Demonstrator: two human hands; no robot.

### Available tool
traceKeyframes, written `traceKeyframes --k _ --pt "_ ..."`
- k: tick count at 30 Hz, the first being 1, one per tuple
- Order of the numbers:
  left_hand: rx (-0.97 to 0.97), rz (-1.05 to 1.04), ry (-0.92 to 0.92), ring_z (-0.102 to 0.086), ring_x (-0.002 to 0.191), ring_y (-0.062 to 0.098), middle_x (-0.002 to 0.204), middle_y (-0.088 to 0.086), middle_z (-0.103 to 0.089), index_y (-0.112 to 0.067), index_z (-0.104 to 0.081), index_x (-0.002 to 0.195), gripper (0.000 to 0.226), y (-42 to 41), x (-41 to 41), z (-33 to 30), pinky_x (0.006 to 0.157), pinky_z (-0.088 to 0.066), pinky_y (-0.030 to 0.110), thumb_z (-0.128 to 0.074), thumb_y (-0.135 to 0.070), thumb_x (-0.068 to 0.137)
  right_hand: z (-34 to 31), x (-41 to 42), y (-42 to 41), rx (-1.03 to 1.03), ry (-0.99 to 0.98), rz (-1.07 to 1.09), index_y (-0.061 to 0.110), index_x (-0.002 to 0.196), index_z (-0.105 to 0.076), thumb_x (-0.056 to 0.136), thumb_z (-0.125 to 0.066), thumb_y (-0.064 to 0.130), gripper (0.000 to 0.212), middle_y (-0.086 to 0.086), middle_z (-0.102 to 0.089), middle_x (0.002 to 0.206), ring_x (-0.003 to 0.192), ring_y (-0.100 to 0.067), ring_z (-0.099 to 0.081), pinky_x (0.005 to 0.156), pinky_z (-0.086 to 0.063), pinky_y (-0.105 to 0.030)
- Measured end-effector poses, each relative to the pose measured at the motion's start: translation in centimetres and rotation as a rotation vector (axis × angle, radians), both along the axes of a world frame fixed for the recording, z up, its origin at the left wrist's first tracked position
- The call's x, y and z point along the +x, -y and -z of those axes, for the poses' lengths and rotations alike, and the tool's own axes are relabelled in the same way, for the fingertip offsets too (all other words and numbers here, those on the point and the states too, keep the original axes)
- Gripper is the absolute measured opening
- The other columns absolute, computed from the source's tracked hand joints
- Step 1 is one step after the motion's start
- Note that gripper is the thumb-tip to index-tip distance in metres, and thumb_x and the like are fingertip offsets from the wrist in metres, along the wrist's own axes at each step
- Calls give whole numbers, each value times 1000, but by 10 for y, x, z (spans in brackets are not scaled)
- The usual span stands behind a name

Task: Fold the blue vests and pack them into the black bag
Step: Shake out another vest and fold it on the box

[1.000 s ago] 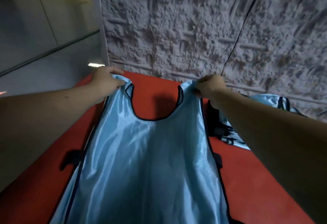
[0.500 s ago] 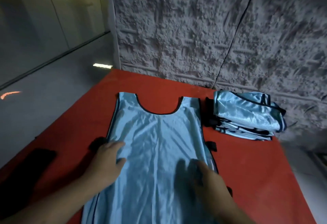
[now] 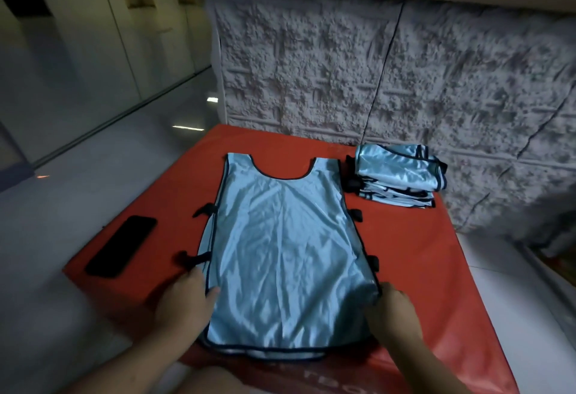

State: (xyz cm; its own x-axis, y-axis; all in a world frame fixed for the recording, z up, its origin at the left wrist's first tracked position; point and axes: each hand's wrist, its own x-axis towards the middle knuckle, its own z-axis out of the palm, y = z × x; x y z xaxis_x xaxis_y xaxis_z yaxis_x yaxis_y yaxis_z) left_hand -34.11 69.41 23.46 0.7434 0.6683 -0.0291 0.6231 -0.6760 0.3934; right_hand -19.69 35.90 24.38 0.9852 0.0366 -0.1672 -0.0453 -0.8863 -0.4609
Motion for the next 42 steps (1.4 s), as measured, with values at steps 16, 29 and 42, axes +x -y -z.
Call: traceKeyframes --k 16,29,42 --pt "-227 -195 234 -61 73 27 74 3 -69 -20 -61 74 20 -9 -34 22 67 -43 33 -68 -9 89 -6 0 7 403 -135 134 -4 75 -68 77 -75 18 23 -13 -59 57 55 -23 -51 53 -42 -34" --pt "-612 -332 221 -72 73 32 79 13 -74 -6 -66 90 39 -6 -36 47 70 -60 48 -92 -27 69 -16 -23 -2 729 -488 175 -12 96 -67 87 -73 5 20 -19 -64 73 53 -28 -63 53 -56 -33" --pt "-1012 -428 364 -67 79 34 98 34 -69 10 -68 94 11 2 -28 17 75 -54 46 -62 2 88 -3 -20 -9 94 -120 -337 14 64 -55 91 -65 36 37 1 -53 55 51 -16 -48 46 -32 -26"
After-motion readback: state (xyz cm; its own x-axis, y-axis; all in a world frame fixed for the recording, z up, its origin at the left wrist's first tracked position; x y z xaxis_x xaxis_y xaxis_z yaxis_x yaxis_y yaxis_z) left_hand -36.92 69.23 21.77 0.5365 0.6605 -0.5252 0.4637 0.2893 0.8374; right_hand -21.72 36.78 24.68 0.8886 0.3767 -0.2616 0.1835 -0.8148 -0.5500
